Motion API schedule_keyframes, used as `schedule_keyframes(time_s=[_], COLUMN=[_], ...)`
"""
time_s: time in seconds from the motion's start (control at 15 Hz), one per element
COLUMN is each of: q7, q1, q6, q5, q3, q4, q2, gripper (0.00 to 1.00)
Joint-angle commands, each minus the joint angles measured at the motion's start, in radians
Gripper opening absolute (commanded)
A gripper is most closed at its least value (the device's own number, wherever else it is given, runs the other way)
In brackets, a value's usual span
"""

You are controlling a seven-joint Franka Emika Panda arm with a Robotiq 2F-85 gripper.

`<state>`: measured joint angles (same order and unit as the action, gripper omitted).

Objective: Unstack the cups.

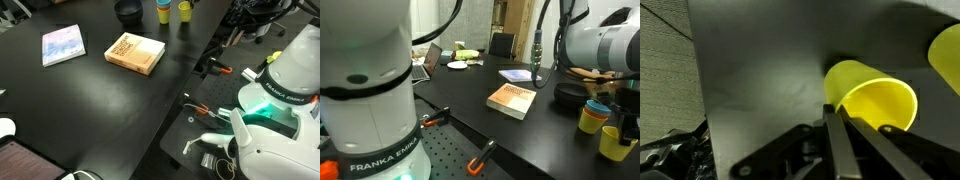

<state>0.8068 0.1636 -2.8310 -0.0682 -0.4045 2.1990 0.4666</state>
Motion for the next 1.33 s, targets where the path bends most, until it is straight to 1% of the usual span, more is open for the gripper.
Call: schedule_keyframes(time_s=[0.0,0.07,0.2,0.4,0.47,0.53,0.67,0.73,0.93,1.07,1.2,1.27], q7=[-0.039,-0.044,-0.046,-0.034,-0.032,-0.037,-0.067,-0.077,-0.09,-0.094,-0.115,-0.111], q1=[0.0,-0.001,0.0,-0.044,-0.057,-0.069,-0.075,-0.076,-0.075,-0.075,-0.06,-0.06], q6=[-0.011,-0.016,-0.012,0.015,0.037,0.057,0.101,0.13,0.217,0.261,0.296,0.317], q5=[0.063,0.068,0.096,0.056,0.042,0.025,-0.003,-0.012,-0.015,-0.018,0.01,0.007], q3=[0.004,0.002,0.0,-0.062,-0.079,-0.089,-0.073,-0.058,-0.002,0.029,0.067,0.074], q4=[-0.043,-0.04,-0.015,0.0,-0.004,-0.013,-0.048,-0.074,-0.163,-0.226,-0.272,-0.29], q2=[0.038,0.031,-0.014,-0.076,-0.097,-0.121,-0.148,-0.15,-0.126,-0.08,-0.038,-0.015], gripper=[0.3,0.32,0.45,0.69,0.76,0.83,0.98,1.0,1.0,1.0,1.0,1.0])
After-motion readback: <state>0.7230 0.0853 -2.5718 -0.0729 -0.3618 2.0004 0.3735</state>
